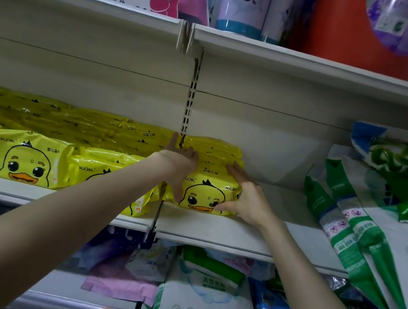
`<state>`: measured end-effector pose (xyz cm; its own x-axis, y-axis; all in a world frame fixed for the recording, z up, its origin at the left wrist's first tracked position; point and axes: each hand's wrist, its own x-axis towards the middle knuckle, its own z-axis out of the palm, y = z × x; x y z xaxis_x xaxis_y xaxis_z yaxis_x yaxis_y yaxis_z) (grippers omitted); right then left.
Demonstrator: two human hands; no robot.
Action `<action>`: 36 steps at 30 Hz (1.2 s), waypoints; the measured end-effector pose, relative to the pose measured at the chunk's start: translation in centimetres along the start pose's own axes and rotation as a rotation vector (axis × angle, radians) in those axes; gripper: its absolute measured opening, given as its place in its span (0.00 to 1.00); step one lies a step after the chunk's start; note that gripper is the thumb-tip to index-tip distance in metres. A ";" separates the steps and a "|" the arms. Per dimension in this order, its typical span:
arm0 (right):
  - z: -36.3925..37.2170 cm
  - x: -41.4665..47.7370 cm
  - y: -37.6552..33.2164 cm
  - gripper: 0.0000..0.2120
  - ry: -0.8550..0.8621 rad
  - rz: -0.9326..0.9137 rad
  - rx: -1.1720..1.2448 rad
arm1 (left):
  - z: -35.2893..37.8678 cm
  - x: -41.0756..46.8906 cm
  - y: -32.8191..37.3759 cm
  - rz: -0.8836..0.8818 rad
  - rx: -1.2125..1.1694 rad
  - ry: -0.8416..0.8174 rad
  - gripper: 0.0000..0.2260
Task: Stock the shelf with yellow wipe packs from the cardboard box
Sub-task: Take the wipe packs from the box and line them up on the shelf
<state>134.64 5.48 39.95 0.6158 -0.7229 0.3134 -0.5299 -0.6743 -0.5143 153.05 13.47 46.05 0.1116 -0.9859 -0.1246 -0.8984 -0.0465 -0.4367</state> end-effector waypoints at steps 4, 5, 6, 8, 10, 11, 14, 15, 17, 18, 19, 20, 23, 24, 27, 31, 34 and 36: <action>0.0 -0.4 -0.3 0.53 0.007 -0.007 -0.010 | 0.1 -0.2 -0.1 0.010 -0.023 0.012 0.56; 0.0 -0.5 -0.4 0.53 0.008 -0.010 -0.017 | 0.0 -0.3 -0.1 0.010 -0.028 0.009 0.56; 0.0 -0.5 -0.5 0.53 0.011 -0.006 -0.024 | 0.0 -0.4 -0.2 0.011 -0.032 0.005 0.57; 0.0 -0.7 -0.7 0.53 0.003 0.005 -0.031 | 0.0 -0.5 -0.2 0.013 -0.046 -0.007 0.57; 0.0 -0.9 -0.9 0.54 0.009 0.010 -0.014 | 0.0 -0.7 -0.3 0.012 -0.066 -0.016 0.58; 0.1 -0.9 -0.9 0.54 0.016 0.013 -0.004 | 0.0 -0.8 -0.4 0.012 -0.088 -0.020 0.58; 0.6 -1.1 -0.8 0.58 0.015 0.047 0.033 | 0.1 -1.2 -0.6 0.011 -0.197 -0.023 0.59; 0.7 -1.2 -0.7 0.60 0.005 0.072 0.094 | 0.0 -1.3 -0.5 0.014 -0.225 -0.020 0.58; 0.8 -1.5 -0.6 0.60 0.015 0.108 0.303 | -0.3 -1.6 -0.3 0.020 -0.268 -0.005 0.57; 0.6 -1.8 -0.7 0.58 0.028 0.129 0.396 | -0.5 -1.7 -0.2 0.025 -0.286 0.007 0.56; 0.4 -2.0 -0.8 0.57 0.035 0.169 0.468 | -0.7 -1.7 0.0 0.032 -0.300 0.019 0.56; 0.2 -2.1 -0.8 0.58 0.036 0.208 0.518 | -0.9 -1.6 0.2 0.042 -0.311 0.027 0.55; 0.0 -1.9 -0.5 0.57 0.035 0.300 0.630 | -1.2 -1.2 0.9 0.061 -0.351 0.024 0.55; 0.0 -1.7 -0.7 0.55 0.033 0.321 0.674 | -1.3 -0.9 1.1 0.065 -0.362 0.018 0.55; 0.6 -0.9 -0.8 0.54 0.066 0.371 0.767 | -1.3 -0.3 1.7 0.083 -0.376 0.006 0.55; 1.5 -0.1 -0.4 0.46 0.027 0.410 0.896 | -1.0 0.0 2.0 0.093 -0.377 0.003 0.56; 2.0 0.2 -0.7 0.37 -0.009 0.426 0.935 | -0.7 0.2 2.1 0.094 -0.367 0.014 0.54; 2.4 0.5 -0.6 0.38 0.002 0.446 0.959 | -0.6 0.2 2.3 0.098 -0.372 0.024 0.52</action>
<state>136.66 5.90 38.53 0.4773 -0.8768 -0.0579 -0.0248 0.0525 -0.9983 150.77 13.08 45.58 0.0114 -0.9918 -0.1271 -0.9975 -0.0025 -0.0702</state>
